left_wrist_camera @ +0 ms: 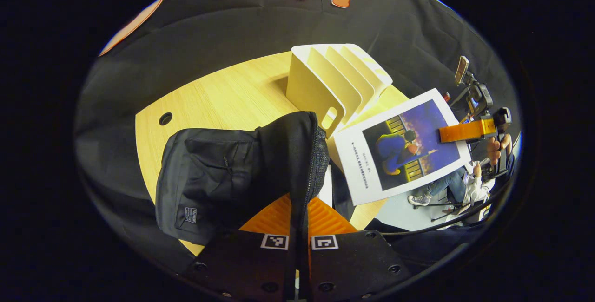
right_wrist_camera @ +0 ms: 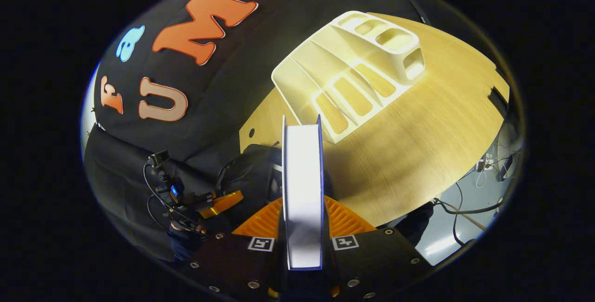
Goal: Open the schoolbag, grab two books from the bookshelf and put them into the schoolbag.
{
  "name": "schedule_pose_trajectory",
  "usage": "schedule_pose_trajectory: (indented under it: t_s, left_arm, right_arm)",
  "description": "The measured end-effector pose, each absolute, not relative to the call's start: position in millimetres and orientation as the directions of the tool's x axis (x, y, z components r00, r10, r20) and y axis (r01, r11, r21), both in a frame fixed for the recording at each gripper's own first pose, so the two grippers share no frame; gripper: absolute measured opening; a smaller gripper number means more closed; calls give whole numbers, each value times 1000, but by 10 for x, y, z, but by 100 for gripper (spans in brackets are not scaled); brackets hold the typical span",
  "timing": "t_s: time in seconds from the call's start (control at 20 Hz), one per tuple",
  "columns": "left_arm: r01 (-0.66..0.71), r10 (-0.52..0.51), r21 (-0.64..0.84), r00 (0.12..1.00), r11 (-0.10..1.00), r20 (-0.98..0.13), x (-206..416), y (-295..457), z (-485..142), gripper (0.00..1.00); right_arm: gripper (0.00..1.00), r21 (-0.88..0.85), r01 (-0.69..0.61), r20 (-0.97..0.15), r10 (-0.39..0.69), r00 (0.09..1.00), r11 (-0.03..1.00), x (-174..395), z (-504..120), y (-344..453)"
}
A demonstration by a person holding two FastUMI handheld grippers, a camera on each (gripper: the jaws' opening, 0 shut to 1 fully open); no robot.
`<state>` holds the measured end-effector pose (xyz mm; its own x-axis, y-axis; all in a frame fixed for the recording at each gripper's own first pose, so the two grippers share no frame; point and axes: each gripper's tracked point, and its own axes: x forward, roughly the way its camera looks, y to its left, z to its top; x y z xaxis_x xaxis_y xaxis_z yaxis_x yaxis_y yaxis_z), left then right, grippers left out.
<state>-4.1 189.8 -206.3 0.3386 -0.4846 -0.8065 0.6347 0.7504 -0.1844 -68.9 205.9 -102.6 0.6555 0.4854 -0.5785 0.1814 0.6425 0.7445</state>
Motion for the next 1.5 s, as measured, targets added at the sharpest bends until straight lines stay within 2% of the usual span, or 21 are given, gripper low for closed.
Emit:
schedule_pose_trajectory:
  t_s: [0.65,0.95,1.1,1.5]
  left_arm:
    - [631,-474,-167,357,758,-805,-38,1892,-2037,4]
    - [626,-478,-172,361,761,-801,-65,1899,-2081,4]
    - [622,-472,-166,367,766,-801,-56,1894,-2061,4]
    - [627,-490,-182,362,757,-793,-82,1778,-2037,4]
  right_arm:
    - [30,822,108,-477,575,665,559,-331,-1231,2799]
    - [30,849,112,-427,546,721,516,-133,-1325,2980]
    - [30,872,136,-410,550,728,470,-67,-1393,3038]
    - [30,898,125,-367,561,742,423,-33,-1565,3450]
